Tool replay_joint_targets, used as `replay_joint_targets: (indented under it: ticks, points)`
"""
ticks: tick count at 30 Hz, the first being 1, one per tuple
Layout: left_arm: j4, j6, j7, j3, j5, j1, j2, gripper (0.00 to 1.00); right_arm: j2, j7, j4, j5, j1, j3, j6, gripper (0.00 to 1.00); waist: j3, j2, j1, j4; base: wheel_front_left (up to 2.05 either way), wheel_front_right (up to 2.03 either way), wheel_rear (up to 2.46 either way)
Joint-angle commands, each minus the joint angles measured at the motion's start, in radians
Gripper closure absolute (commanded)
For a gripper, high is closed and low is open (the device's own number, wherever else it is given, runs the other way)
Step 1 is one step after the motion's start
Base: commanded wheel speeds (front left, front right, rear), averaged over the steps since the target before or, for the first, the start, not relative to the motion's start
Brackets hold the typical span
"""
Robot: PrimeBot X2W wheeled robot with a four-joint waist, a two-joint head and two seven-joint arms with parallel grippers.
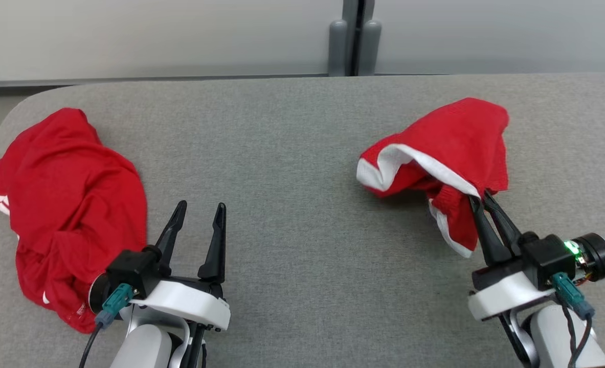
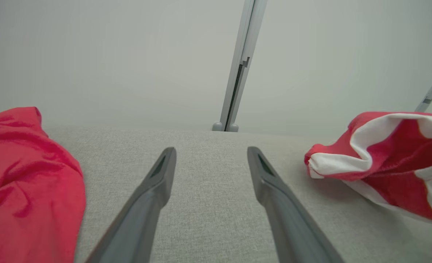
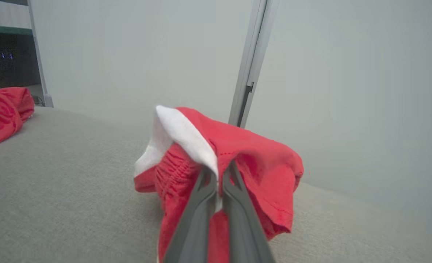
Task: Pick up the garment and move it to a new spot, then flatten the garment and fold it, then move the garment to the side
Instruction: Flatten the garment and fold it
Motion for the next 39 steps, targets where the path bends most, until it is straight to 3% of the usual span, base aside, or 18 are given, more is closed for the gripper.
replay_joint_targets:
  ticks: [1, 6, 7, 8, 13, 20, 29, 39]
  points:
    - [-0.002, -0.001, -0.002, 0.001, 0.004, 0.006, 0.003, 0.00, -0.029, -0.002, -0.013, -0.018, 0.027, 0.008, 0.000, 1.00, -0.024, 0.0000, 0.0000, -0.033, 0.00, 0.00, 0.00]
    - [-0.001, 0.000, -0.002, -0.012, 0.002, 0.014, 0.003, 0.00, -0.120, 0.014, -0.011, 0.000, 0.106, -0.019, 0.000, 1.00, -0.029, 0.0000, 0.0000, -0.075, 0.00, 0.00, 0.00]
    - [0.000, 0.000, -0.002, -0.015, 0.000, 0.012, 0.003, 0.00, -0.134, 0.029, 0.006, -0.001, 0.119, -0.042, 0.000, 0.91, -0.029, 0.0000, 0.0000, -0.081, 0.00, 0.00, 0.00]
    - [0.001, 0.000, -0.002, -0.020, -0.002, 0.010, 0.003, 0.00, -0.139, 0.043, 0.024, 0.010, 0.125, -0.072, 0.000, 0.00, -0.028, 0.0000, 0.0000, -0.087, 0.00, 0.00, 0.00]
    - [0.006, 0.004, -0.002, -0.038, -0.008, 0.000, 0.003, 0.00, -0.101, 0.090, 0.094, 0.041, 0.114, -0.198, 0.000, 0.00, -0.024, 0.0000, 0.0000, -0.105, 0.00, 0.00, 0.00]
    - [0.002, 0.005, -0.002, -0.064, -0.013, -0.026, 0.003, 0.00, -0.008, 0.035, 0.061, 0.003, 0.076, -0.306, 0.000, 0.00, -0.014, 0.0000, 0.0000, -0.107, 0.00, 0.00, 0.00]
    - [-0.028, -0.002, -0.002, -0.106, -0.036, -0.043, 0.003, 0.00, 0.064, -0.002, -0.158, 0.091, 0.115, -0.216, 0.000, 0.00, -0.004, 0.0000, 0.0000, -0.107, 0.00, 0.00, 0.00]
    - [-0.028, 0.009, -0.002, -0.139, -0.045, -0.048, 0.003, 0.00, 0.061, -0.001, -0.136, 0.088, 0.128, -0.034, 0.000, 0.00, 0.021, 0.0000, 0.0000, -0.084, 0.00, 0.00, 0.00]
